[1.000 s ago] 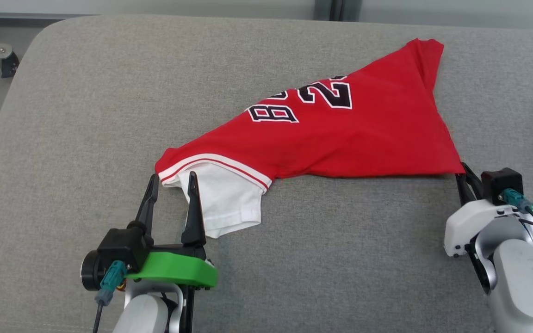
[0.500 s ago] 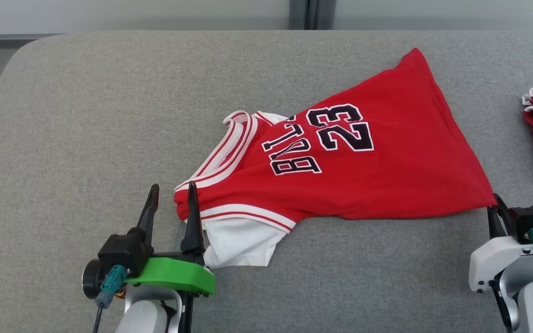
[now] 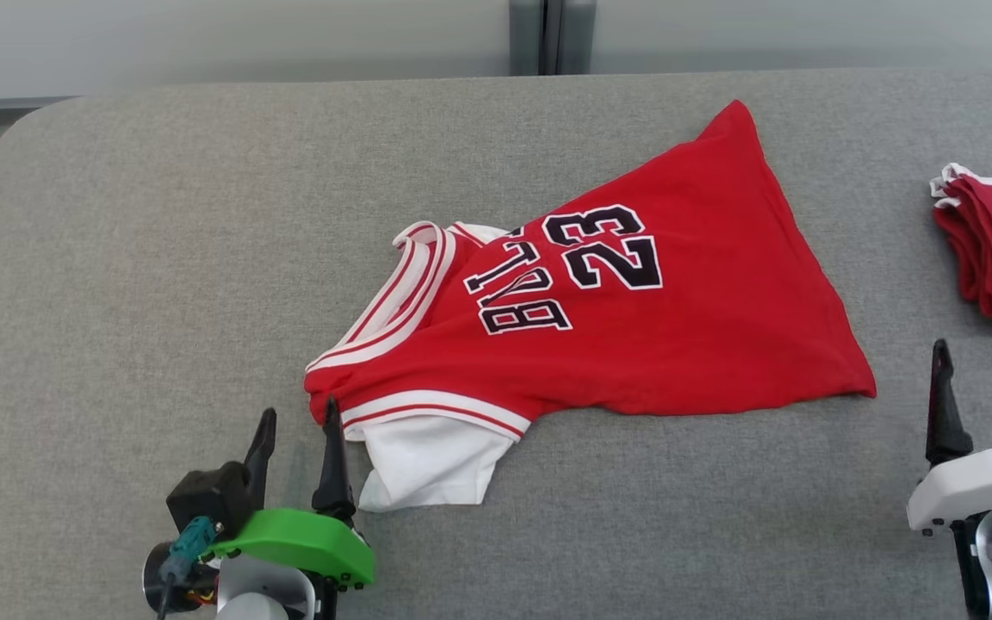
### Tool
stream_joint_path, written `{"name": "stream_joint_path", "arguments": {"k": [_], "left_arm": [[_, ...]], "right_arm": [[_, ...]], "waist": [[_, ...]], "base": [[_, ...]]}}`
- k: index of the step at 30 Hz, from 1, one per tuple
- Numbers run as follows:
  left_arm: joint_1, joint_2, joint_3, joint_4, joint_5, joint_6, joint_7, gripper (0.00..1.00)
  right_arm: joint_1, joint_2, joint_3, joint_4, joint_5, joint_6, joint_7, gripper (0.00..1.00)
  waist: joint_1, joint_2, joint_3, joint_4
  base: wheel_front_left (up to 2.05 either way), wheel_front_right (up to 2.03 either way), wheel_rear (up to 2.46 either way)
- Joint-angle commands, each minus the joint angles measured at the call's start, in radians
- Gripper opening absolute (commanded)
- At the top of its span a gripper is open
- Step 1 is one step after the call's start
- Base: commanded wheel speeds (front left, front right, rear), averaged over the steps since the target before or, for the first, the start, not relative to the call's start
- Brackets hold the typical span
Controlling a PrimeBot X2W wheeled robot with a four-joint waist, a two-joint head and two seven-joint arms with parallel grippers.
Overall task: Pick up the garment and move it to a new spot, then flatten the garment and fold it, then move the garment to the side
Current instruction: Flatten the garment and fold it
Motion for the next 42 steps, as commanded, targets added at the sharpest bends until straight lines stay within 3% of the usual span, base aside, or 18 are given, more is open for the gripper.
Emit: {"name": "stream_joint_path", "arguments": {"k": [1, 10, 11, 12, 13, 18, 29, 38, 39, 40, 42], "left_arm": [[-0.001, 0.006, 0.003, 0.020, -0.012, -0.008, 0.010, 1.00], [-0.097, 0.014, 0.003, 0.191, -0.059, -0.059, 0.071, 1.00], [-0.108, 0.018, -0.002, 0.204, -0.058, -0.070, 0.072, 0.66], [-0.117, 0.021, -0.003, 0.212, -0.055, -0.076, 0.066, 0.46], [-0.128, 0.024, -0.003, 0.221, -0.050, -0.079, 0.055, 0.00], [-0.156, 0.021, -0.027, 0.203, -0.016, -0.093, 0.013, 0.00], [-0.147, 0.034, -0.086, -0.035, 0.046, -0.091, 0.025, 0.00], [-0.280, 0.051, -0.038, 0.169, 0.010, -0.094, 0.049, 0.00], [-0.294, 0.051, -0.038, 0.195, 0.012, -0.098, 0.039, 0.24], [-0.303, 0.049, -0.037, 0.210, 0.015, -0.101, 0.031, 0.97], [-0.314, 0.042, -0.029, 0.233, 0.004, -0.107, 0.013, 1.00]], "right_arm": [[0.015, 0.003, -0.002, -0.033, 0.009, -0.001, -0.014, 1.00], [0.001, 0.010, 0.042, -0.218, 0.031, -0.001, -0.044, 1.00], [0.003, 0.010, 0.047, -0.225, 0.031, -0.001, -0.046, 1.00], [0.004, 0.011, 0.051, -0.230, 0.034, -0.001, -0.047, 1.00], [0.004, 0.011, 0.054, -0.233, 0.036, -0.001, -0.049, 1.00], [0.010, 0.011, 0.057, -0.243, 0.058, -0.001, -0.060, 1.00], [0.007, 0.011, 0.047, -0.229, 0.074, -0.001, -0.084, 1.00], [-0.047, 0.011, 0.105, -0.198, 0.081, -0.001, -0.095, 1.00], [-0.050, 0.011, 0.113, -0.192, 0.083, -0.001, -0.098, 1.00], [-0.052, 0.011, 0.118, -0.187, 0.085, -0.001, -0.101, 1.00], [-0.051, 0.011, 0.124, -0.178, 0.089, -0.001, -0.109, 1.00]], "waist": [[0.0000, 0.0000, -0.009, -0.015], [0.0000, 0.0000, 0.003, -0.054], [0.0000, 0.0000, 0.004, -0.056], [0.0000, 0.0000, 0.005, -0.058], [0.0000, 0.0000, 0.007, -0.060], [0.0000, 0.0000, 0.008, -0.062], [0.0000, 0.0000, 0.010, -0.066], [0.0000, 0.0000, 0.035, -0.099], [0.0000, 0.0000, 0.036, -0.102], [0.0000, 0.0000, 0.037, -0.104], [0.0000, 0.0000, 0.037, -0.106]], "base": [[0.00, 0.00, 0.00], [0.00, 0.00, 0.00], [0.00, 0.00, 0.00], [0.00, 0.00, 0.00], [0.00, 0.00, 0.00], [0.00, 0.00, 0.00], [0.00, 0.00, 0.00], [0.00, 0.00, 0.00], [0.00, 0.00, 0.00], [0.00, 0.00, 0.00], [0.00, 0.00, 0.00]]}}
